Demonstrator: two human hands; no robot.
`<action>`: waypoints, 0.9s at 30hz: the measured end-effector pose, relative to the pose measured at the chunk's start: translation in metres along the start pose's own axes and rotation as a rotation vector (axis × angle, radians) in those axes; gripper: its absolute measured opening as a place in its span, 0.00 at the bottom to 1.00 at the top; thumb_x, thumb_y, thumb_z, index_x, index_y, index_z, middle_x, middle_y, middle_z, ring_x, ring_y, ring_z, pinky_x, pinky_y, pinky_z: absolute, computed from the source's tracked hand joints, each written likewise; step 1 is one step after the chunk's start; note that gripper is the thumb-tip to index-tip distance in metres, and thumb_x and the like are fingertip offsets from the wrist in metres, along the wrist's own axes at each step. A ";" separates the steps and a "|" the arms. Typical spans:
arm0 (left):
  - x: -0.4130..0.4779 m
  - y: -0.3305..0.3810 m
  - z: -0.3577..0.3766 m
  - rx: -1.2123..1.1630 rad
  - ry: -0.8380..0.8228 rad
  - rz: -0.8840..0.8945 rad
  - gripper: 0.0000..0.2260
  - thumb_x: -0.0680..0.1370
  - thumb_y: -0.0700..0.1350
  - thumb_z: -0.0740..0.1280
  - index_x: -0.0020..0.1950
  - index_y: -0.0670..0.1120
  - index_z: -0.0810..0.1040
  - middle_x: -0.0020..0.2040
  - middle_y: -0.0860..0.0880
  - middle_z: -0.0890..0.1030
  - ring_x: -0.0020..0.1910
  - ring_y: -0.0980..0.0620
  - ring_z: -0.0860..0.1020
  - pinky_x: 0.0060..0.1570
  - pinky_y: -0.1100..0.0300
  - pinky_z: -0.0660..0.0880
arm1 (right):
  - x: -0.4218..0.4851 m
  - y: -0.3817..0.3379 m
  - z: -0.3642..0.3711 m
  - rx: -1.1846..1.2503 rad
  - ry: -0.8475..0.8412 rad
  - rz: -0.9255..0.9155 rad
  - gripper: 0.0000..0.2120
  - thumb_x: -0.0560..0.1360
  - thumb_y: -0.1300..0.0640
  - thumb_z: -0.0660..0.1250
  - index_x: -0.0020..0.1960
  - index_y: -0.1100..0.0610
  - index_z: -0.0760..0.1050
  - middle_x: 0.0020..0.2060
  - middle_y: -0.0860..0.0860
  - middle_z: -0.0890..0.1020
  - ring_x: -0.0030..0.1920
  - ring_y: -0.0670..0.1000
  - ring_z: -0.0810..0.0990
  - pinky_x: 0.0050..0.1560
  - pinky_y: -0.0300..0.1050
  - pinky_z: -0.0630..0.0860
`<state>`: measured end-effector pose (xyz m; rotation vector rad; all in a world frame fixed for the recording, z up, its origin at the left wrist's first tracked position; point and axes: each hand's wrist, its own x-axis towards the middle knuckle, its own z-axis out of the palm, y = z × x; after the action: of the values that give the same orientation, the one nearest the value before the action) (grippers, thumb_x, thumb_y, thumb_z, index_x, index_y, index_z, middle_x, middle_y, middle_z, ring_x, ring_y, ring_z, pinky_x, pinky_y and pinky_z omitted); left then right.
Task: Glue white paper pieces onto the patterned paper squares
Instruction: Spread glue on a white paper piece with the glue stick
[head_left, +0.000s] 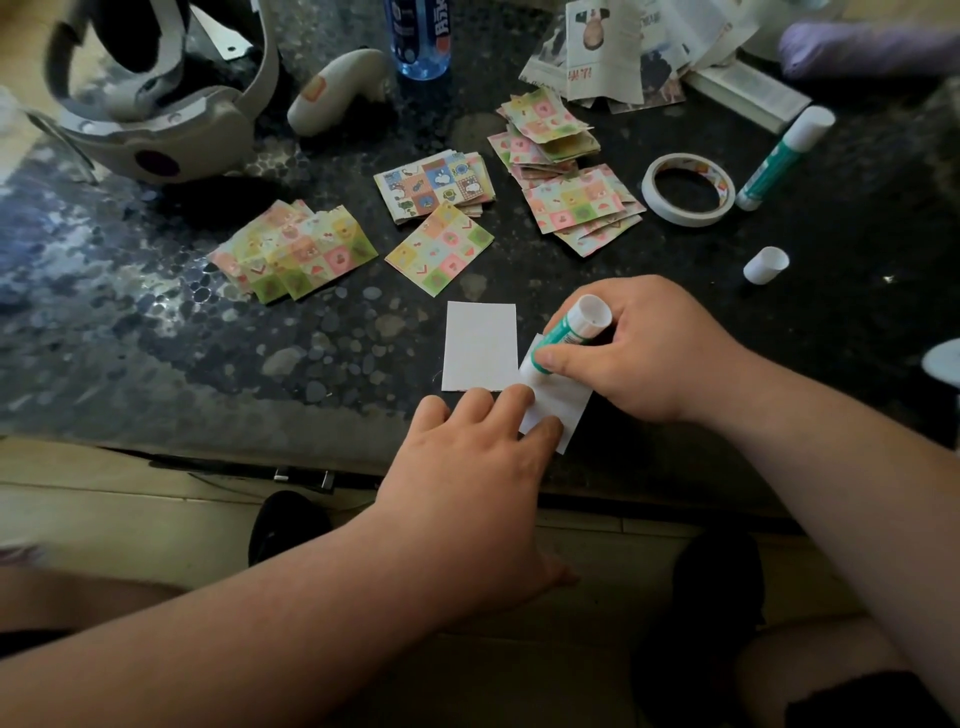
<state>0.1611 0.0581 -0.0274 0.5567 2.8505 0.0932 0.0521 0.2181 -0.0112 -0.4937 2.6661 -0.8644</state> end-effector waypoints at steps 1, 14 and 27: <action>0.000 0.000 0.000 -0.002 0.001 0.001 0.44 0.68 0.77 0.64 0.77 0.56 0.57 0.76 0.52 0.57 0.72 0.47 0.62 0.68 0.46 0.62 | 0.000 0.000 0.001 0.002 0.005 0.001 0.09 0.73 0.46 0.75 0.47 0.51 0.83 0.41 0.45 0.84 0.44 0.45 0.81 0.46 0.46 0.79; 0.000 0.000 -0.001 0.008 -0.004 0.003 0.45 0.69 0.77 0.63 0.78 0.56 0.53 0.77 0.50 0.55 0.74 0.46 0.60 0.69 0.45 0.61 | -0.006 -0.006 -0.016 -0.131 -0.069 0.113 0.10 0.73 0.50 0.76 0.42 0.55 0.80 0.37 0.49 0.81 0.40 0.48 0.79 0.39 0.46 0.74; 0.000 0.002 0.001 -0.008 0.012 -0.013 0.42 0.70 0.76 0.64 0.77 0.57 0.56 0.77 0.51 0.54 0.73 0.46 0.59 0.69 0.46 0.59 | -0.017 0.007 -0.041 0.165 0.255 0.204 0.10 0.73 0.58 0.72 0.42 0.65 0.77 0.35 0.56 0.81 0.35 0.44 0.81 0.29 0.40 0.76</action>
<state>0.1619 0.0598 -0.0285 0.5372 2.8638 0.1054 0.0505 0.2509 0.0198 -0.0736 2.7725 -1.1370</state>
